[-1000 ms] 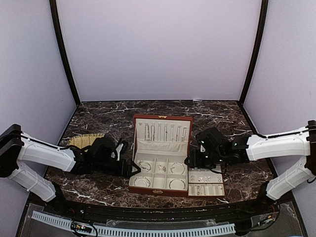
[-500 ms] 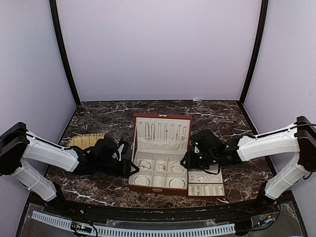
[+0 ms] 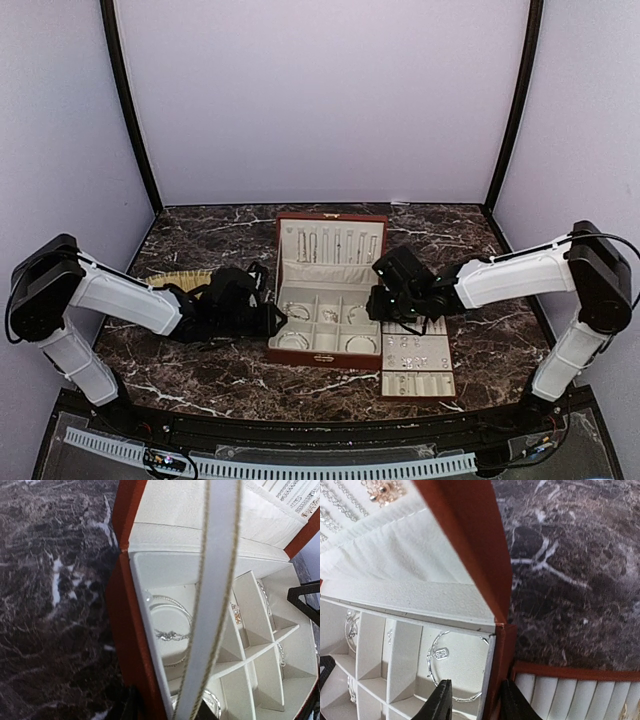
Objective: Organize the mixed jewelry
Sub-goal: Move the jewelry box to the center of the board.
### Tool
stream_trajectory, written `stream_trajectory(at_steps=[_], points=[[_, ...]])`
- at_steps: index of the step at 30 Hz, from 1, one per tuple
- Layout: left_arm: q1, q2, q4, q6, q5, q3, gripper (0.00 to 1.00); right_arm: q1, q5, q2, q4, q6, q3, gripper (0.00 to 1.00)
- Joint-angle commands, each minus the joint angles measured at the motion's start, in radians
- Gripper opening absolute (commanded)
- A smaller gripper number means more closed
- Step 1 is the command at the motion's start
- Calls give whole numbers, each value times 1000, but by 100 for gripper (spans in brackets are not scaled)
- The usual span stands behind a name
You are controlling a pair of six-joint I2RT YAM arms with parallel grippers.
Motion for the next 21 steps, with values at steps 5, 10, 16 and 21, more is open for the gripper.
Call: stream_trajectory(at_steps=[5, 10, 16, 21], points=[[19, 99, 76, 120, -77, 135, 34, -58, -66, 111, 139, -125, 175, 37], [25, 91, 79, 130, -57, 136, 55, -69, -54, 91, 111, -151, 187, 56], [29, 7, 20, 139, -70, 105, 74, -69, -46, -74, 14, -155, 100, 74], [34, -76, -63, 150, -104, 77, 77, -68, -10, -275, -183, -152, -17, 76]])
